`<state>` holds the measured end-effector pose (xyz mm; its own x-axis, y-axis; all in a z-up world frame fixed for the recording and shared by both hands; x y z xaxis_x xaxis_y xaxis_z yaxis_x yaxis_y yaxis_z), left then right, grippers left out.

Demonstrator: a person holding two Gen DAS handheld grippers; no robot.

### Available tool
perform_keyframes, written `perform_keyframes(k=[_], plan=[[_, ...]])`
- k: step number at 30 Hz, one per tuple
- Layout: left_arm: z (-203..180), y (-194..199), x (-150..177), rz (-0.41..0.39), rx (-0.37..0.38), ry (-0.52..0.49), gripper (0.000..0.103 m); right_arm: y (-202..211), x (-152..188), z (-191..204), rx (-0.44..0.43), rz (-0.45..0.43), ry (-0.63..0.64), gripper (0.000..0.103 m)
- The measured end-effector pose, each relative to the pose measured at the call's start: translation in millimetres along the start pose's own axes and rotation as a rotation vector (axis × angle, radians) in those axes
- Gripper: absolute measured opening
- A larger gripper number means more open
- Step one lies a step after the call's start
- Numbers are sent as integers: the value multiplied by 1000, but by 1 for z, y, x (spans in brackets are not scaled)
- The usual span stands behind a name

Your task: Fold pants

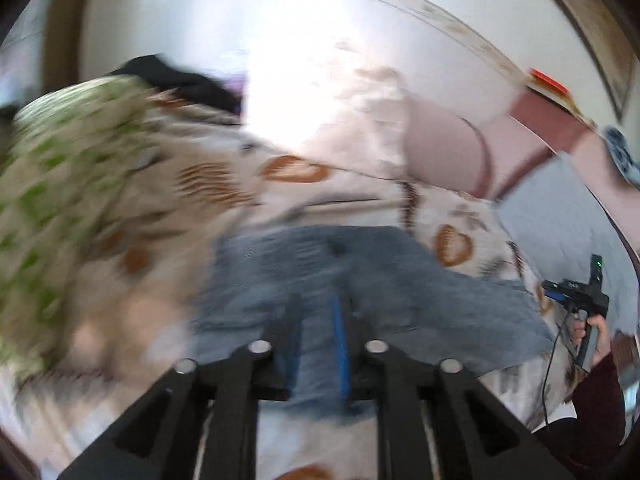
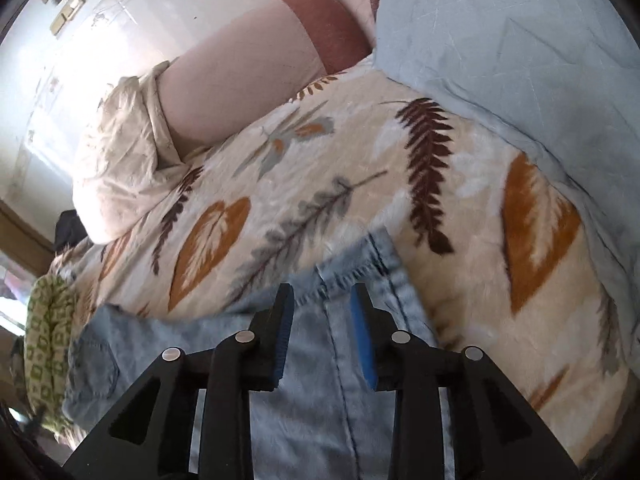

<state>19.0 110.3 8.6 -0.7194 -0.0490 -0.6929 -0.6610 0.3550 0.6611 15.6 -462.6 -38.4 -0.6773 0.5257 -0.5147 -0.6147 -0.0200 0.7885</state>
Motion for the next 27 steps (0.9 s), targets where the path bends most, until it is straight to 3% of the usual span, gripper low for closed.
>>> perform_keyframes(k=[2,4,8,11,16,17,19,20,24,27], plan=[[-23,-29,-4,26,44,-24,25,5,-2,-15,6,-8,-41,34],[-38,-54,1,66,76,-29,25,5,-3,-40,18,-14,-116,45],[-47,-94,30,194,95,-41,25,-7,-2,-61,37,8,-169,46],[-47,-110,57,300,80,-106,24,-24,-4,-56,31,46,-145,47],[-57,-98,61,293,107,-147,24,-45,0,-34,66,86,-55,47],[-57,-97,61,294,109,-148,24,-48,1,-28,74,88,-29,46],[-57,-95,61,299,105,-148,24,-52,5,-17,133,99,63,28],[-55,-95,61,303,105,-145,24,-53,8,-12,213,107,123,15],[-52,-94,60,310,98,-135,24,-45,7,-4,247,91,174,8],[-45,-92,61,313,102,-119,24,-29,-4,3,202,26,154,7]])
Point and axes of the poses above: each gripper's, at about its wrist camera, not at the fingertips, and y roughly against the way its jaws point, z to its left, x to its underside, the point moved 3 cm from there along -y, roughly the way its jaws point, and after that the axes turned 3 degrees about -z, right-handed, at the moved point
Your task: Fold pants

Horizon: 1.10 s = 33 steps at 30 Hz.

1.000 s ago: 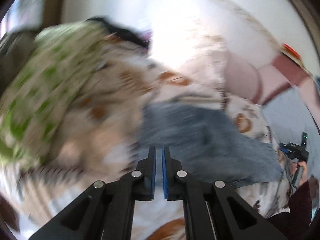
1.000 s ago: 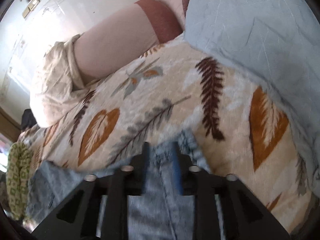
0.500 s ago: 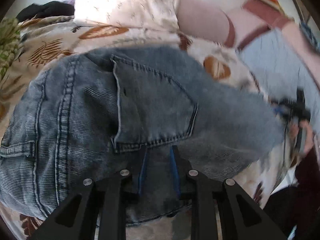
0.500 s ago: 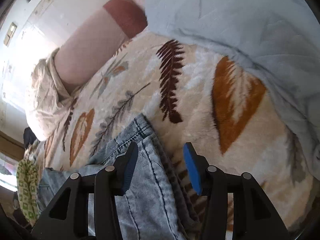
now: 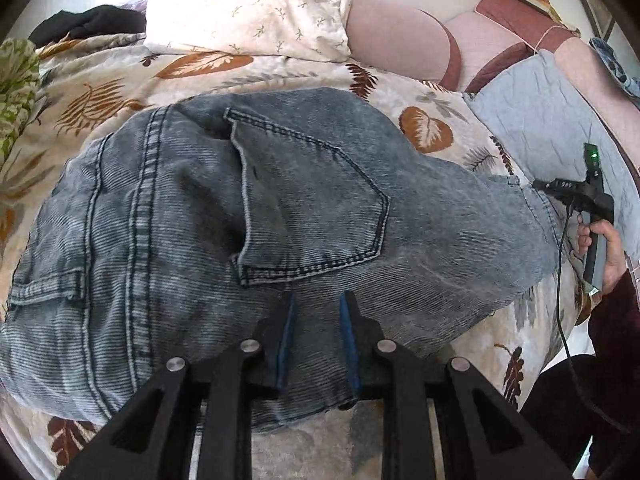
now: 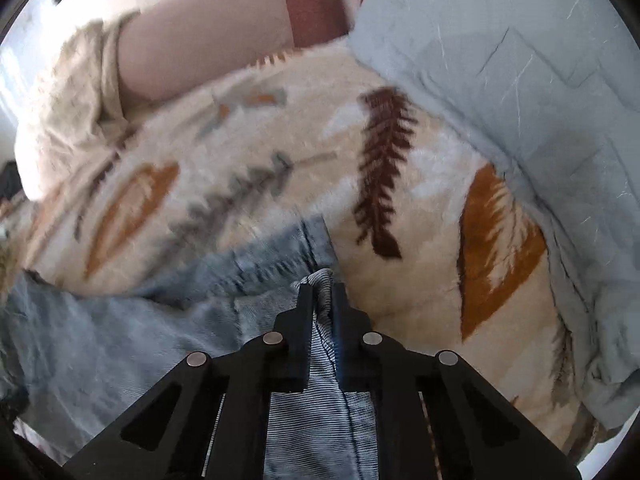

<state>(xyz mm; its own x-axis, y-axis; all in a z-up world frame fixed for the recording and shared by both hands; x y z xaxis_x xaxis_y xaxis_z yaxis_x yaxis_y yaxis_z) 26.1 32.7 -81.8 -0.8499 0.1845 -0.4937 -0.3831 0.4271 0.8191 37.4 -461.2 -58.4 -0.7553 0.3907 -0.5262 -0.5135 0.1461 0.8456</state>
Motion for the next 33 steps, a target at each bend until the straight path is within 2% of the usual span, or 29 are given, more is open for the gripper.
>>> perform_keyframes(k=[5,6,9,11,13,14,15,18,20,22,24,27,31,33], plan=[[1,3,4,-6,0,-7,24,12,-22,1,-33,-122,-41,7],[1,3,5,-8,0,-12,24,7,-24,2,-29,-116,-39,7],[1,2,7,-14,3,-28,24,-13,-21,-3,-85,-6,-89,7],[2,4,6,-13,10,-18,24,-11,-19,-10,-75,-1,-127,11],[2,4,6,-11,9,-14,24,-6,-17,-19,-65,7,-133,34],[1,4,6,-10,5,-16,24,-6,-13,-25,-82,25,-152,62],[1,4,6,-10,-1,-20,24,-7,-9,-32,-101,33,-185,73],[-1,4,6,-10,-14,-25,24,-17,2,-36,-135,94,-183,73],[-2,3,5,-8,-22,-21,25,-27,10,-28,-117,123,-133,73],[-4,3,3,-10,-35,-18,25,-32,16,-16,-93,145,-41,56],[-6,3,3,-10,-54,-28,25,-29,19,1,23,125,91,30],[-10,0,4,-2,-85,-55,25,-16,20,7,86,110,132,12],[-8,4,3,1,-93,-63,25,-3,25,18,138,67,201,11],[-2,19,-1,-29,-106,-55,25,-5,23,17,146,57,215,11]])
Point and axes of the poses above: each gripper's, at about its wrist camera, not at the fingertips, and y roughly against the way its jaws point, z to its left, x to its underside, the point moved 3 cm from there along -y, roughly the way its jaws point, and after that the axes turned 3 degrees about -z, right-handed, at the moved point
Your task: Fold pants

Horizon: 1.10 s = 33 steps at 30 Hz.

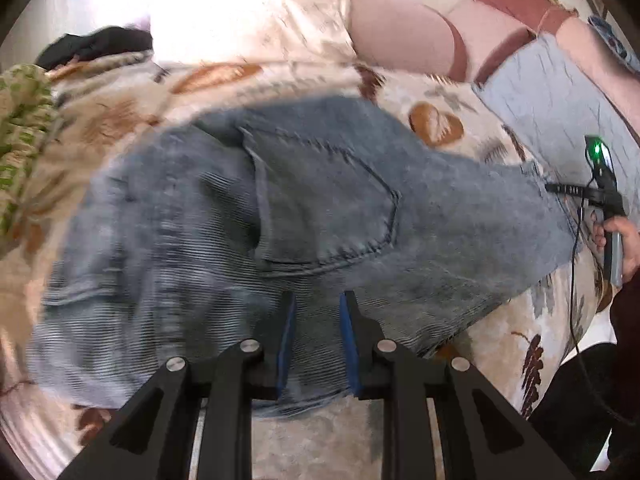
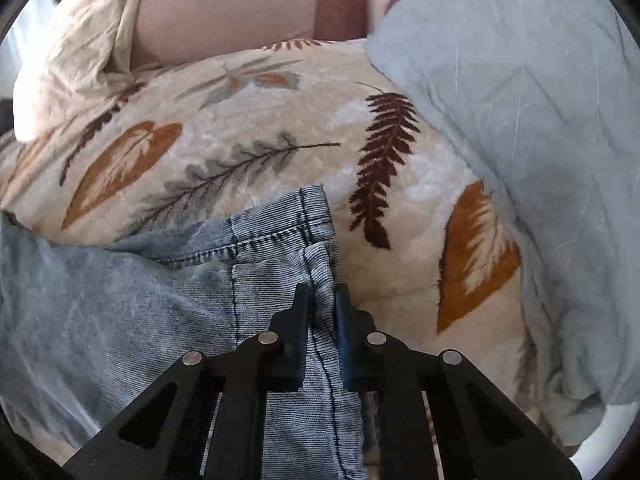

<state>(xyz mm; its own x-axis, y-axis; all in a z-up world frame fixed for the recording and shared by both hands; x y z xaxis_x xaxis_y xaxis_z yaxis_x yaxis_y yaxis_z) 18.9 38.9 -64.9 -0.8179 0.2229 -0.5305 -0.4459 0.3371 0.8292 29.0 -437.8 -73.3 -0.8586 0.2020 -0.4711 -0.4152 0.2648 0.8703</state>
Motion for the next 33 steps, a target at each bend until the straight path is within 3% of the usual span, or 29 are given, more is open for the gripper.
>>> perform_keyframes(k=[2,5,6,11,16,21,23,26,27,33], plan=[[10,19,-3,-32,20,30,27,2,-1,-3,-11,-7,-21,11],[24,40,9,-25,46,163,62,11,-7,-12,-39,-32,-58,11],[26,45,16,-29,64,192,65,14,-7,-13,-38,-36,-58,10],[21,36,46,31,80,262,65,9,-10,-8,-31,-41,-79,11],[32,26,40,40,122,417,65,20,-11,-12,-62,-78,-112,10],[47,10,33,47,185,581,65,9,-6,-12,-58,-54,-121,10],[54,3,32,47,199,654,60,7,-5,-12,-60,-52,-123,10],[55,-3,26,27,187,667,34,8,-6,-11,-62,-60,-125,10],[53,-4,24,23,169,654,29,9,-6,-11,-64,-64,-126,10],[55,-6,25,1,131,618,13,16,-8,-18,-107,-94,-165,10]])
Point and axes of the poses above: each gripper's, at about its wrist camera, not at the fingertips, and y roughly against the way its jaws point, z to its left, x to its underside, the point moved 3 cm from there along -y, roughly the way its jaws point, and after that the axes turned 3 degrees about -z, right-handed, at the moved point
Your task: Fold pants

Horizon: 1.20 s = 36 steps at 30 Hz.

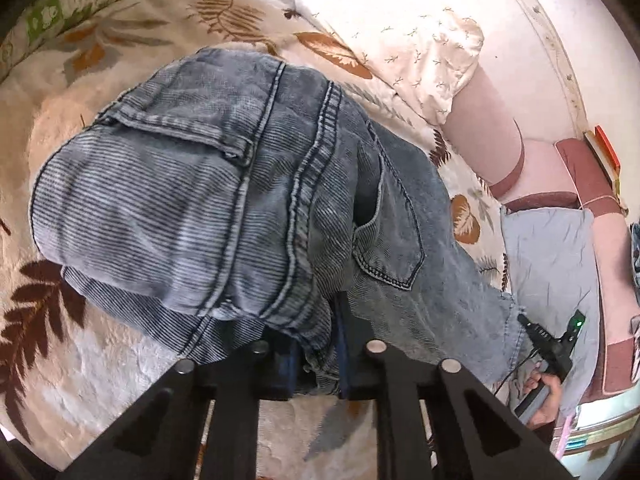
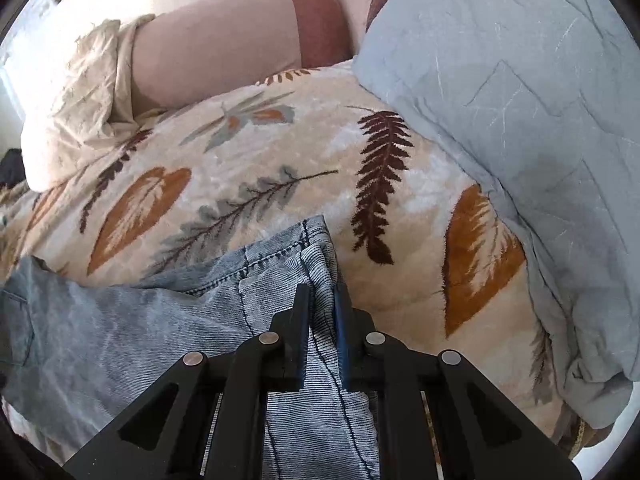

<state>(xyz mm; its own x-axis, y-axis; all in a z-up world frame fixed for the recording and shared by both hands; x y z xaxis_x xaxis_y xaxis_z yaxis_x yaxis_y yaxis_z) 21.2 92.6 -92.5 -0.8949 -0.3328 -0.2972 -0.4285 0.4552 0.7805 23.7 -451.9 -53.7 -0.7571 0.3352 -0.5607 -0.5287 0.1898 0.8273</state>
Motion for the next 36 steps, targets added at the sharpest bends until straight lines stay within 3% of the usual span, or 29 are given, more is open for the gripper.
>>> perform_keyframes(k=[10,12,14,16,18,21,24,27,29,31,32,34,36], plan=[[-25,56,-3,-229,-20,-197,9,17,-27,12,-75,-145,-34,10],[-16,46,0,-211,-72,-205,9,12,-31,15,-75,-161,-37,9],[2,21,8,-111,-134,-181,9,1,-32,14,-49,-157,-37,9],[17,3,14,-43,-155,-151,12,-21,-25,5,-9,-90,-55,9],[17,5,13,-58,-164,-164,15,-52,-13,-7,3,22,-85,9],[12,17,13,-78,-159,-173,23,-58,-4,-15,64,40,-71,10],[8,35,19,-113,-167,-174,33,-21,-10,-13,15,-48,-77,10],[0,57,35,-158,-200,-220,33,13,-8,6,-84,-96,-40,12],[-8,69,46,-187,-224,-271,33,25,-1,25,-163,-86,-1,12],[-18,79,52,-203,-225,-317,33,30,7,46,-213,-61,63,20],[-24,83,50,-217,-213,-333,33,32,15,62,-243,-37,109,29],[-43,87,43,-265,-190,-385,33,31,24,83,-280,-3,159,31],[-60,83,31,-301,-183,-418,43,31,37,106,-315,40,208,31]])
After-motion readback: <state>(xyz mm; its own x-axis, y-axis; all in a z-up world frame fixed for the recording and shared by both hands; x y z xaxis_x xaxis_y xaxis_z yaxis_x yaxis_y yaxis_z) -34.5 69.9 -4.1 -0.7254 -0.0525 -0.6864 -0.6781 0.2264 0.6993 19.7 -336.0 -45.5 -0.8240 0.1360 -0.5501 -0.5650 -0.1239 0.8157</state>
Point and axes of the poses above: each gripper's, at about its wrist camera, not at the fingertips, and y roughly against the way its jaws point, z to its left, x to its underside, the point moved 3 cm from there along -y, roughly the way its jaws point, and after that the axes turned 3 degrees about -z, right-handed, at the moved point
